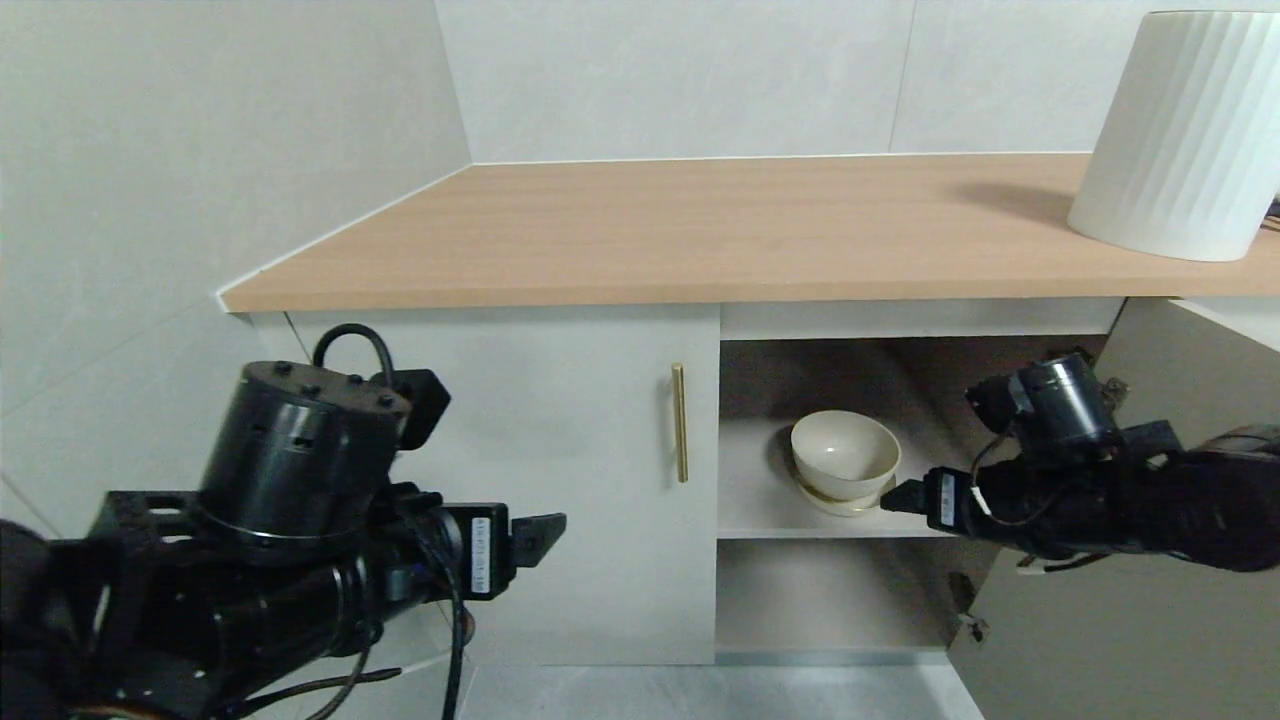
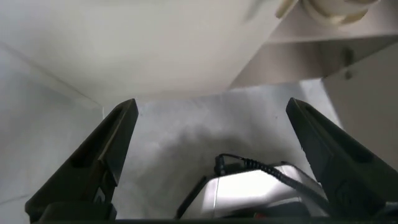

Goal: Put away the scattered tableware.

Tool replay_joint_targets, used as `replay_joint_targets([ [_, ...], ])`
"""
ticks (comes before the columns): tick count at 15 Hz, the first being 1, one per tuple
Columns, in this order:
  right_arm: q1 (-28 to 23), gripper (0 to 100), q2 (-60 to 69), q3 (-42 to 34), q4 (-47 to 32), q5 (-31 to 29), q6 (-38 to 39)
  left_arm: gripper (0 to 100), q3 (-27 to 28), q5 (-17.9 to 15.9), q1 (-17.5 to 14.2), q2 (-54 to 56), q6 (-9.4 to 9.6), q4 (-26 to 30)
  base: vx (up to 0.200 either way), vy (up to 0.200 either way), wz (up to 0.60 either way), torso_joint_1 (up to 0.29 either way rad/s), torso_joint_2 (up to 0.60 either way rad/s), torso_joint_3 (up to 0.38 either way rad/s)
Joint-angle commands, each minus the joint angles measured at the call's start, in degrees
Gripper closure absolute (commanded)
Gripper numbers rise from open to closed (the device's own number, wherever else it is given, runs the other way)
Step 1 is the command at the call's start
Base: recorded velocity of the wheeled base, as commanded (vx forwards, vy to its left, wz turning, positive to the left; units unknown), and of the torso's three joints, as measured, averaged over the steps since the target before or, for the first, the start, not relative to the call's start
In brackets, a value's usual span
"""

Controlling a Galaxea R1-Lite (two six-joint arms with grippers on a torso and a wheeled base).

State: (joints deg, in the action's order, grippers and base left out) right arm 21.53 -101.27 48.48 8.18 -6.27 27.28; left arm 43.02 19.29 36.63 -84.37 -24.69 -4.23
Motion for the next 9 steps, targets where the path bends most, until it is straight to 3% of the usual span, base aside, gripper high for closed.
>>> replay_joint_targets([
  [1, 5.7, 0, 17.3, -8.5, -2.8, 2.0, -5.3, 0, -2.6, -0.9, -4.3, 6.2, -0.01, 0.1, 0.000, 0.000, 0.00, 0.000, 0.00, 0.000],
  [5, 9.1, 0, 26.1, -8.1, -10.8, 2.0, -6.1, 0, -3.9, -0.9, -7.9, 6.5, -0.19, -0.1, 0.000, 0.000, 0.00, 0.000, 0.00, 0.000],
  [9, 9.8, 0, 25.6, -8.8, -11.7, 1.4, -6.2, 0, -3.6, -0.8, -8.0, 6.4, 0.60, -0.1, 0.000, 0.000, 0.00, 0.000, 0.00, 0.000],
])
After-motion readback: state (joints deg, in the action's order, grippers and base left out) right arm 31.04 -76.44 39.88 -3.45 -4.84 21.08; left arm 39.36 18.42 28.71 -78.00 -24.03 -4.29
